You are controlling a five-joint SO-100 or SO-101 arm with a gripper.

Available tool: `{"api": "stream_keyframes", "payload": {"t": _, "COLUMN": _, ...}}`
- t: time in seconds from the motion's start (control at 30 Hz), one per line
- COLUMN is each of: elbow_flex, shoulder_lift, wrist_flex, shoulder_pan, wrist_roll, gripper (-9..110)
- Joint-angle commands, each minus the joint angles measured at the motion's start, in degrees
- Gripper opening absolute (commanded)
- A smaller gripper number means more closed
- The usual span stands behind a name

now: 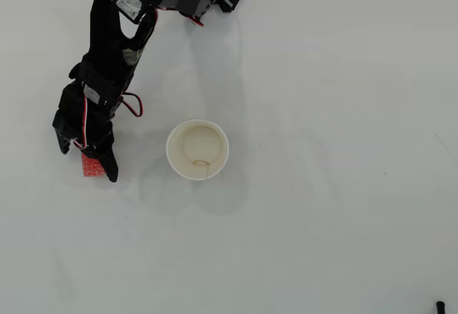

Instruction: Grasp a red cube and put it in the cup.

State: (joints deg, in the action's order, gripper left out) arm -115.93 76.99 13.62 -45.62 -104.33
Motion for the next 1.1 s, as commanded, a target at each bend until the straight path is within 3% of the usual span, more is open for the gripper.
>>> {"api": "stream_keyframes", "payload": {"t": 0.0, "elbow_flex": 3.43, "shoulder_lift": 0.7, "wrist_flex": -0.09, "shoulder_pan": 0.26, "wrist_roll": -0.53, "gripper": 43}}
{"api": "stream_keyframes", "payload": {"t": 0.27, "elbow_flex": 3.69, "shoulder_lift": 0.7, "wrist_flex": -0.09, "shoulder_pan": 0.44, "wrist_roll": -0.53, "gripper": 42}}
{"api": "stream_keyframes", "payload": {"t": 0.6, "elbow_flex": 3.52, "shoulder_lift": 1.05, "wrist_flex": -0.09, "shoulder_pan": 0.53, "wrist_roll": -0.44, "gripper": 9}}
{"api": "stream_keyframes", "payload": {"t": 1.07, "elbow_flex": 3.16, "shoulder_lift": 1.41, "wrist_flex": 0.26, "shoulder_pan": 0.62, "wrist_roll": -0.53, "gripper": 0}}
